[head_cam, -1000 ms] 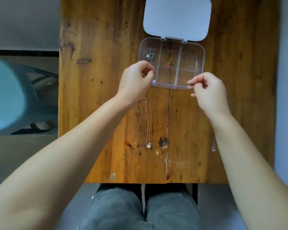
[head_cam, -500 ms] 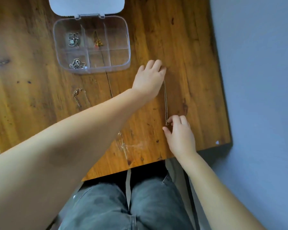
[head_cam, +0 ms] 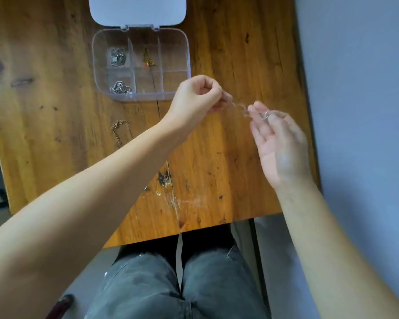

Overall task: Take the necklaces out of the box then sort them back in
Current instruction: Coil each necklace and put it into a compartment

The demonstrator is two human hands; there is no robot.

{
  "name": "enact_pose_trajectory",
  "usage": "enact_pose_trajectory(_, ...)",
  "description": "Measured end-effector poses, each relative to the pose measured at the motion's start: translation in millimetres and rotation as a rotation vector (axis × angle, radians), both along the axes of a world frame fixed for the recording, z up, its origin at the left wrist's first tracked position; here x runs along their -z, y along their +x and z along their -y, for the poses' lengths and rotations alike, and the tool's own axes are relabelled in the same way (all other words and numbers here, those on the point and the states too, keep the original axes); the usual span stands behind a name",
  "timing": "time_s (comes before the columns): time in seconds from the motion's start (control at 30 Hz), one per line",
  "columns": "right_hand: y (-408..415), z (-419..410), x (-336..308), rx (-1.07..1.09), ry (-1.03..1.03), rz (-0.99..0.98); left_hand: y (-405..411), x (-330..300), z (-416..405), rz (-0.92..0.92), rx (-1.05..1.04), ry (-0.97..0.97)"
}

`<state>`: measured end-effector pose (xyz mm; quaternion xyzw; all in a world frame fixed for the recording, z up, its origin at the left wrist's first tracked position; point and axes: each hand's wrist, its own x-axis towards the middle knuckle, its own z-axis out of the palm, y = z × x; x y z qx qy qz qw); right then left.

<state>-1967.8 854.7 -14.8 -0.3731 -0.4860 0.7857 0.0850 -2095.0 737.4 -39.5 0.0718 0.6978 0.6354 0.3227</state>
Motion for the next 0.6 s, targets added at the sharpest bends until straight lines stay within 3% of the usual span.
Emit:
enact_pose_trajectory(0.1, -44, 10, -18, 0.051, -0.298, -0.209, -8, -18, 24, 0.114, -0.179, 0.112)
enact_pose_trajectory(0.33, -135, 58, -11, -0.115, -0.294, -0.059, -56, -17, 74, 0.067, -0.445, -0.052)
enact_pose_trajectory(0.47, -167, 82, 10, -0.288, -0.031, 0.137, -74, -3, 96, 0.072, -0.410, -0.205)
enact_pose_trajectory(0.6, -179, 96, 27, -0.529, 0.532, 0.317, -80, 3, 106, 0.044, -0.369, -0.260)
